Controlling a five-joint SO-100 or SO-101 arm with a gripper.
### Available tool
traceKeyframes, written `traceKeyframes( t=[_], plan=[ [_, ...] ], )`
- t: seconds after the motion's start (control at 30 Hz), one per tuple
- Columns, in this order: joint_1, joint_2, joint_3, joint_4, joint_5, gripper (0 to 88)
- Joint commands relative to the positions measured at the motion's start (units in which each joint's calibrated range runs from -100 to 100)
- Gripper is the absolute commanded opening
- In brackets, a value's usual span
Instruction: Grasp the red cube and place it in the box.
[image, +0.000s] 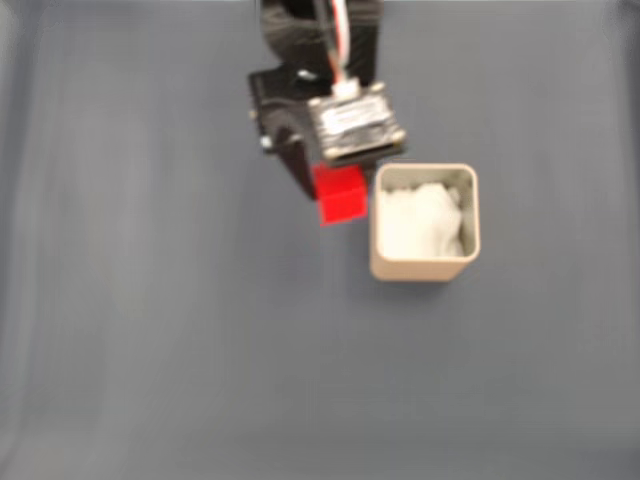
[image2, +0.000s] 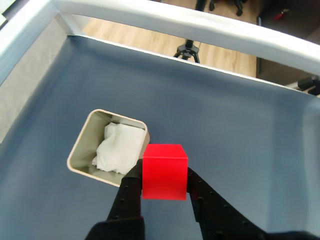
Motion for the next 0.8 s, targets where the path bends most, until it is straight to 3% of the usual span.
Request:
traceKeyframes(
  t=[0.0, 0.77],
  plan=[
    [-2.84, -2.01, -1.80, -0.73, 0.63, 0.2],
    [-11.78, 0.85, 1.85, -10.99, 0.88, 0.2]
  ],
)
